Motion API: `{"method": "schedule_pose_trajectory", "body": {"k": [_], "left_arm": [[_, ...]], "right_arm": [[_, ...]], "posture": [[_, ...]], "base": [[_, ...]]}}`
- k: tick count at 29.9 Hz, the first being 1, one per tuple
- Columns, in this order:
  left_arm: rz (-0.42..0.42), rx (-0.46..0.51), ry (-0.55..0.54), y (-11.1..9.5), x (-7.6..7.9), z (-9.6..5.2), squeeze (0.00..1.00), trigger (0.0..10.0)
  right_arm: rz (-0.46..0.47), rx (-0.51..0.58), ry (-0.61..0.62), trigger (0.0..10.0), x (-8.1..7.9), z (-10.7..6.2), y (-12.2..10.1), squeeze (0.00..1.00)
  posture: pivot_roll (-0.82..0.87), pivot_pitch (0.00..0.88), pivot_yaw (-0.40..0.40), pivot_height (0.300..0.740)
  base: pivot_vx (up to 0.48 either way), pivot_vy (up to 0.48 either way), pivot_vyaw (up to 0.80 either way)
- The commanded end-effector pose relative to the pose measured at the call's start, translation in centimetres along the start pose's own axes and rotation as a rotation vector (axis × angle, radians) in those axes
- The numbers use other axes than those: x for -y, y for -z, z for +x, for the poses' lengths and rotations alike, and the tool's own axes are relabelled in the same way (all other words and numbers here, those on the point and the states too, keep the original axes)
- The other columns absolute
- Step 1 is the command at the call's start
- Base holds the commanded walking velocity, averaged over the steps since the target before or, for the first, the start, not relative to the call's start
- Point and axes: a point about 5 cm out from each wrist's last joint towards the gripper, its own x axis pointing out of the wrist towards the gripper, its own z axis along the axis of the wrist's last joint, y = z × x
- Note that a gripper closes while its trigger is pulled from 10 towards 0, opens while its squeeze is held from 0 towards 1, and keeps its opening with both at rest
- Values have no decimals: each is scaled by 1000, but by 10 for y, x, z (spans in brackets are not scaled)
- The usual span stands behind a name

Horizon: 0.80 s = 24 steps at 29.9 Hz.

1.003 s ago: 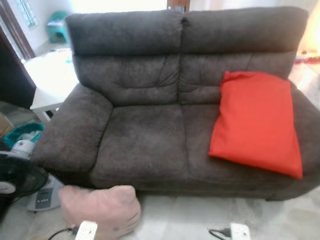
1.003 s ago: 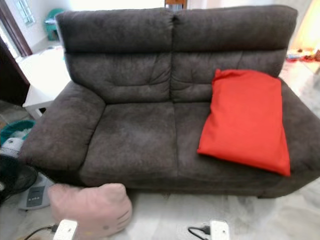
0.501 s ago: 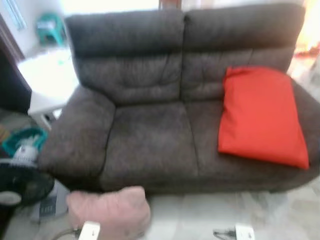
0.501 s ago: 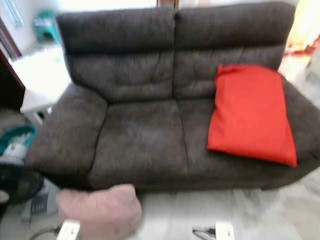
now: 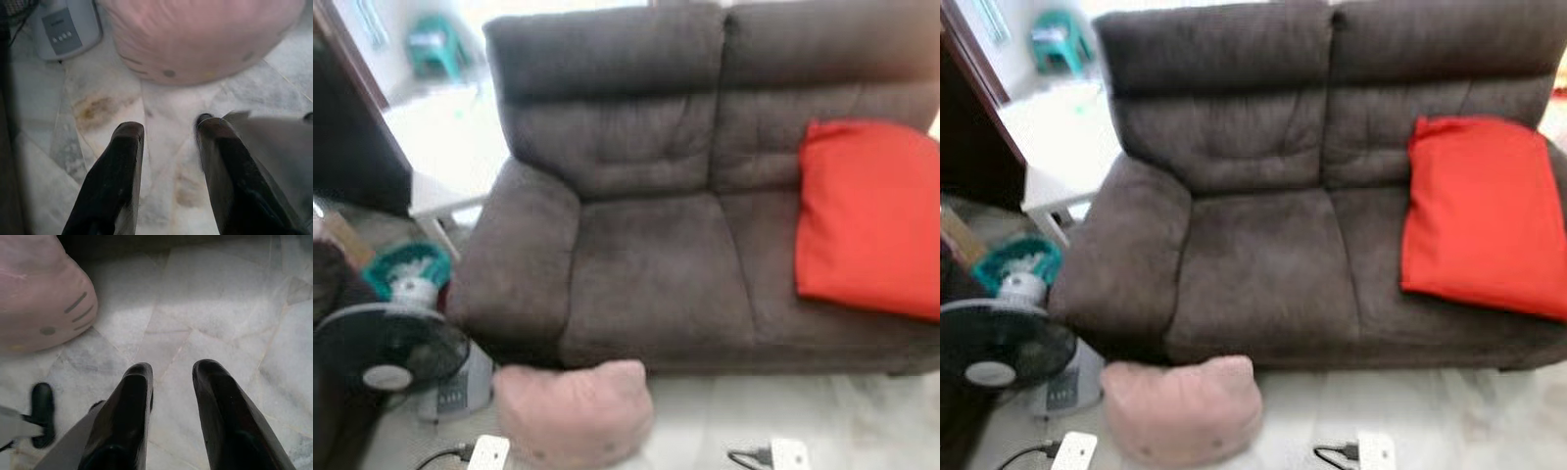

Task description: Move the pillow to the sofa from floor

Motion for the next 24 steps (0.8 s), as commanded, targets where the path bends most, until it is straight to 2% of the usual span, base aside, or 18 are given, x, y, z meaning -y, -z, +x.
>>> {"method": "schedule_pose_trajectory", "body": {"k": [1,18,24], "left_arm": [[2,-29,-15,8,-7,-3,0,10000],[-2,-29,-16,8,-7,-3,0,10000],[0,-26,-15,8,-7,-3,0,10000]], "right_arm": [[2,0,-25,10000,-10,1,-1,0],[-49,-5,-65,10000,-11,1,-2,0],[-43,-3,-81,10000,-11,1,-2,0]], "posture": [[42,35,21,740],[45,31,18,740],[44,27,19,740]], "base": [[0,368,0],[0,362,0],[0,277,688]]}}
